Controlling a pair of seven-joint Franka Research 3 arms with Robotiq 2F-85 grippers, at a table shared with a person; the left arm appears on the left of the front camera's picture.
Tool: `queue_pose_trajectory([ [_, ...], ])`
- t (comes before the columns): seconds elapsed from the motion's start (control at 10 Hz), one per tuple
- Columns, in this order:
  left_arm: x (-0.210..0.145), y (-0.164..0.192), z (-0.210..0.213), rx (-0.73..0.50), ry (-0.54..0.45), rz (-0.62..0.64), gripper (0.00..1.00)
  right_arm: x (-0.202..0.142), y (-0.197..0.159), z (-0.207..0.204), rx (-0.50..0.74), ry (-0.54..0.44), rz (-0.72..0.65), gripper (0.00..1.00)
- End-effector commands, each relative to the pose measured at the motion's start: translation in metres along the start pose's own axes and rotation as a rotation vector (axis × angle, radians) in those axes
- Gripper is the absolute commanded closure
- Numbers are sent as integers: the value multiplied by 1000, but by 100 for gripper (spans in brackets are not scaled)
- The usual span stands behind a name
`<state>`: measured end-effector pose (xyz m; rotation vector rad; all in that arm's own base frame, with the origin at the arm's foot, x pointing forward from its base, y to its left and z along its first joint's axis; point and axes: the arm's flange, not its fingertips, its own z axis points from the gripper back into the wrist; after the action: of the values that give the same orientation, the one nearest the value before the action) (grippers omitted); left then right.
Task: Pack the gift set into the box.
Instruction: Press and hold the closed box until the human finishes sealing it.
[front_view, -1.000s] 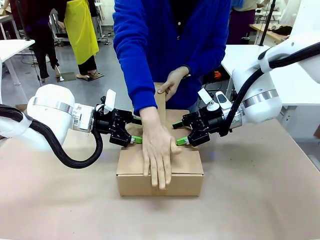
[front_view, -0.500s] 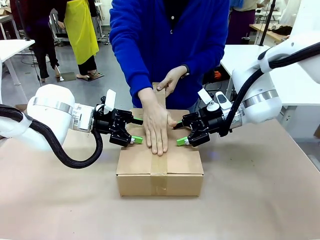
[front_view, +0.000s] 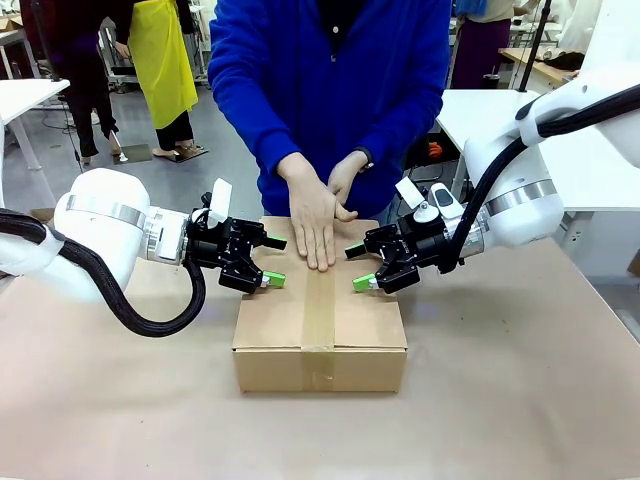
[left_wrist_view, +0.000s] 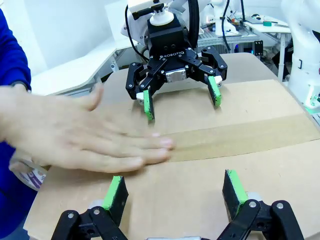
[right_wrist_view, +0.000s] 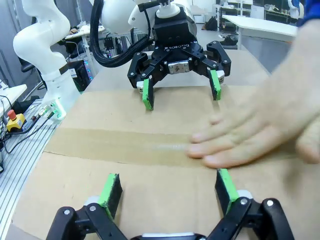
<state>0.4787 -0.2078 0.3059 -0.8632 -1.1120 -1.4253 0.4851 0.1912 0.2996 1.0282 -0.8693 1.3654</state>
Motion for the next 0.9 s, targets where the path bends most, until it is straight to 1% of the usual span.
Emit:
queue_pose_trajectory([
  [0.0,0,-1,0,-4,-6,-17,0,-1,0,1,-1,-4,16,0],
  [0.8,0,-1,0,-4,-6,-17,0,-1,0,1,-1,-4,16,0],
])
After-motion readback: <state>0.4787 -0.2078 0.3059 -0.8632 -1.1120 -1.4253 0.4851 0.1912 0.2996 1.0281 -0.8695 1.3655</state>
